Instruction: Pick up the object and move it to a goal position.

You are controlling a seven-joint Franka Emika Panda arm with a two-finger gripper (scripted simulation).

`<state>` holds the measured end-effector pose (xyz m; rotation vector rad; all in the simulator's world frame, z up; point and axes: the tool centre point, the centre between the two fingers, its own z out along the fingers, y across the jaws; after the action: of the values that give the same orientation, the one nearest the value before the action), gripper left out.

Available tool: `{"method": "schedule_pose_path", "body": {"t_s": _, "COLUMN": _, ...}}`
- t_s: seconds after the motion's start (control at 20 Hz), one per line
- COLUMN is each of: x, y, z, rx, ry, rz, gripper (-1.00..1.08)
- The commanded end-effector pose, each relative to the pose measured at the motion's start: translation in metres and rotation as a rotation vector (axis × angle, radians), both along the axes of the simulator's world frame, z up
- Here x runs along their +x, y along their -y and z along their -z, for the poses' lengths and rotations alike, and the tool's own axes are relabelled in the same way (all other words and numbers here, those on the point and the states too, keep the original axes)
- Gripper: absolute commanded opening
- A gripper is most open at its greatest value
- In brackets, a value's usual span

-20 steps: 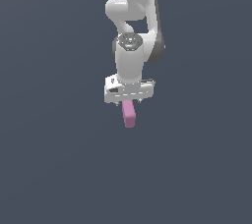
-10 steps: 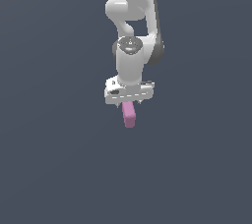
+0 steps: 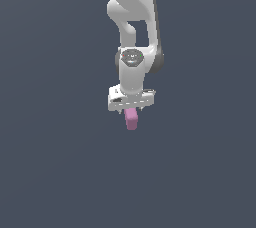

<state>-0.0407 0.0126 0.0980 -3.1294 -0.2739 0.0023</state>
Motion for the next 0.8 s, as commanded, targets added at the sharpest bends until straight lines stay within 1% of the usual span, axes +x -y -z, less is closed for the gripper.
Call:
{"method": "schedule_pose_path", "body": {"t_s": 0.0, "x": 0.0008, "y": 0.0, "z": 0.0023, "rx": 0.0, "ry": 0.001, "rz": 0.0, "gripper": 1.0}}
{"method": "schedule_pose_path", "body": {"t_s": 0.05, "x": 0.0008, "y": 0.0, "z": 0.0023, "rx": 0.0, "ry": 0.001, "rz": 0.0, "gripper": -1.0}}
{"method": "schedule_pose_path", "body": {"t_s": 0.75, "x": 0.0022, "y": 0.0011, "z": -0.0022, "rx": 0.0, "ry": 0.001, "rz": 0.0, "gripper": -1.0}}
